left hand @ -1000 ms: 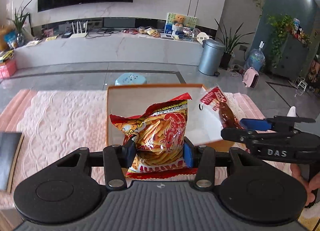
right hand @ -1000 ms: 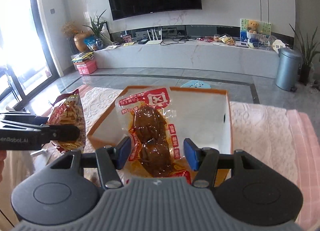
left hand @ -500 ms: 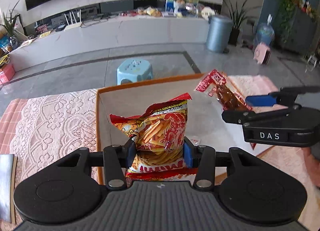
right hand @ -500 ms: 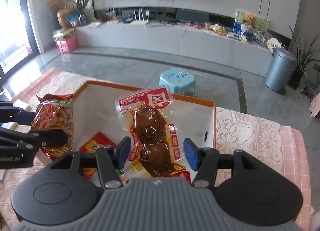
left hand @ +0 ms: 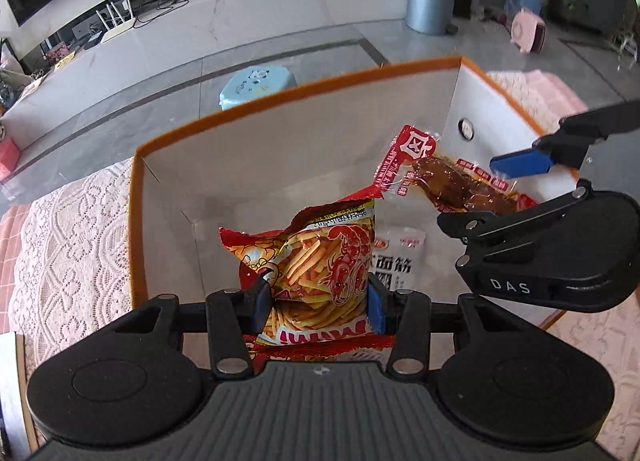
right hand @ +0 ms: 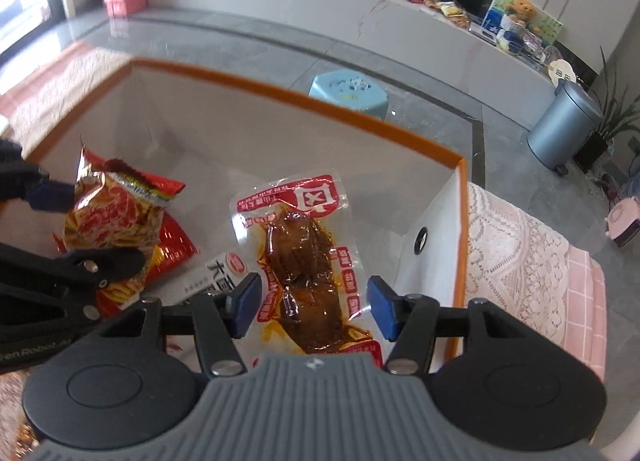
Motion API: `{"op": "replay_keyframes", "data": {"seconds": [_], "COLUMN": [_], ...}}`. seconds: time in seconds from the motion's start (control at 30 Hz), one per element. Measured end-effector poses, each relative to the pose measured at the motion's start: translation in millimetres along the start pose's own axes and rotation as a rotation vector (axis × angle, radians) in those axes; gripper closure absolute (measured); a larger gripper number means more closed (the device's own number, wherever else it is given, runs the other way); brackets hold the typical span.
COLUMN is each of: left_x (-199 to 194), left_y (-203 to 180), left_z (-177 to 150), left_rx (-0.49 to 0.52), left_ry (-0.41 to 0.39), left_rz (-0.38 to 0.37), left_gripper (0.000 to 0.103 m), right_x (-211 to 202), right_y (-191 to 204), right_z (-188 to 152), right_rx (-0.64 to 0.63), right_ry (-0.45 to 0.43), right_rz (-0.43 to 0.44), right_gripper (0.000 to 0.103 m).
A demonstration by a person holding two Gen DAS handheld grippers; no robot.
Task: Organize snacks
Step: 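Carry both packs over the orange box and open both tools to drop them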
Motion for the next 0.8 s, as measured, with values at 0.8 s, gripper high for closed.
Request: {"op": "replay_keyframes", "data": {"seconds": [0.8], "left_x": [18.3], "left_y": [-5.1], "left_z": [-7.7], "left_rx": [0.019], "left_ry": [0.093], "left_rz": [0.018], "left_gripper": [0.037], "right_x": [34.2], "right_y": [19.1], "right_z": [-3.8], "right_rx": [-0.167], "right_ry": [0.153], "right_rz": [-0.138], "right_gripper": [0.044]}}
Point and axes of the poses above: each gripper's, at about its wrist camera, not at the fingertips, and x roughly the way its jaws point, y to its left, z to its top, the point moved 4 cm from there along x, roughly the way its jaws point, and after that the axes turned 12 degrees about x, right-handed, at the moved point
